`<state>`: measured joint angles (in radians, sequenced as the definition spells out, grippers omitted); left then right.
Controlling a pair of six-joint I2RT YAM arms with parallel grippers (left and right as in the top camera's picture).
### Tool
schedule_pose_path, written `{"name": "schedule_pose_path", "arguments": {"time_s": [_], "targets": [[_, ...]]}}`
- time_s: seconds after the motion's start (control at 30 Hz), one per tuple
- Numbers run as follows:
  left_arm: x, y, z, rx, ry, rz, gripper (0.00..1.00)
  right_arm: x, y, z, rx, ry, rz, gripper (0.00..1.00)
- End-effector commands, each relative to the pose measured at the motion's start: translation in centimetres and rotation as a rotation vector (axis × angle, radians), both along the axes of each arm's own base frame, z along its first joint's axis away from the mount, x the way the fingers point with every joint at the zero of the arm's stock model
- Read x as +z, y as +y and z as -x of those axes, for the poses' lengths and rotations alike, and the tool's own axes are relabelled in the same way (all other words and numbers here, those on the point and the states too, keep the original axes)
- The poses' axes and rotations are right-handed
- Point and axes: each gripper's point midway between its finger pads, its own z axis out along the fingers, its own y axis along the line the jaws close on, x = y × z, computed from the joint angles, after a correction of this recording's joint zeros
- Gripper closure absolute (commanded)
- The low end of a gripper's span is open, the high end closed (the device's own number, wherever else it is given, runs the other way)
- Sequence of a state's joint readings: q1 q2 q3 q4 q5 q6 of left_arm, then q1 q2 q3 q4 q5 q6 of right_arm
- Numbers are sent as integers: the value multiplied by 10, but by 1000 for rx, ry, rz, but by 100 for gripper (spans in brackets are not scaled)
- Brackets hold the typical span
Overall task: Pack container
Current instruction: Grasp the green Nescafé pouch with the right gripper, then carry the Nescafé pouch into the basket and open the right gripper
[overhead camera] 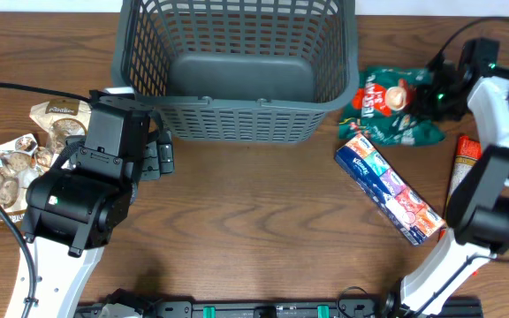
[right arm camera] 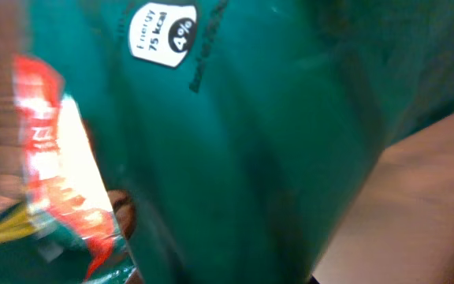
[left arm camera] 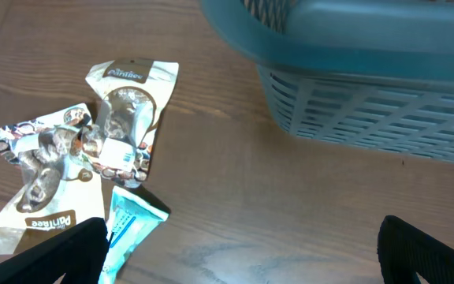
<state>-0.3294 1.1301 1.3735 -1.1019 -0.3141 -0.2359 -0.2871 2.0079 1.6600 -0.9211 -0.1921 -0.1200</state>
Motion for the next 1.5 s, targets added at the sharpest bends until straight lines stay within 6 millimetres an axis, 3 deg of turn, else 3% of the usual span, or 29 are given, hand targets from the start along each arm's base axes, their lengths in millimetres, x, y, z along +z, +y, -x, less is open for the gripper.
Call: {"name": "schedule_pose_path", "arguments": {"time_s": [0.0, 0.13, 0.3, 0.43, 0.53, 0.67, 0.8, 0.9, 1.03, 1.13, 1.27, 1.47], "targets": [[4, 2, 1, 12, -6, -4, 1, 147, -10, -13, -34, -310, 182, 99], [2, 3, 3, 12, 5, -7, 1, 231, 7, -1, -27, -485, 227, 99], [1, 3, 5, 12, 14, -11, 1, 329, 52, 18, 37, -745, 241, 99], [0, 4, 7, 12, 22, -13, 1, 378, 100, 25, 158, -917, 243, 99], [-1, 4, 8, 12, 27, -15, 1, 388, 146, 26, 339, -983, 237, 99], [-1, 4, 8, 12, 28, -16, 1, 378, 227, 31, 692, -1033, 211, 99], [-1, 4, 8, 12, 28, -16, 1, 352, 290, 22, 977, -1063, 243, 99], [-1, 4, 8, 12, 29, -16, 1, 330, 323, 9, 1063, -1058, 238, 99], [-1, 4, 8, 12, 29, -16, 1, 287, 349, -13, 1098, -988, 198, 99], [-1, 4, 8, 12, 29, -16, 1, 242, 361, -31, 1098, -888, 156, 99], [-1, 4, 8, 12, 29, -16, 1, 190, 367, -44, 1098, -763, 121, 99], [-1, 4, 8, 12, 29, -15, 1, 136, 368, -48, 1116, -628, 99, 99]]}}
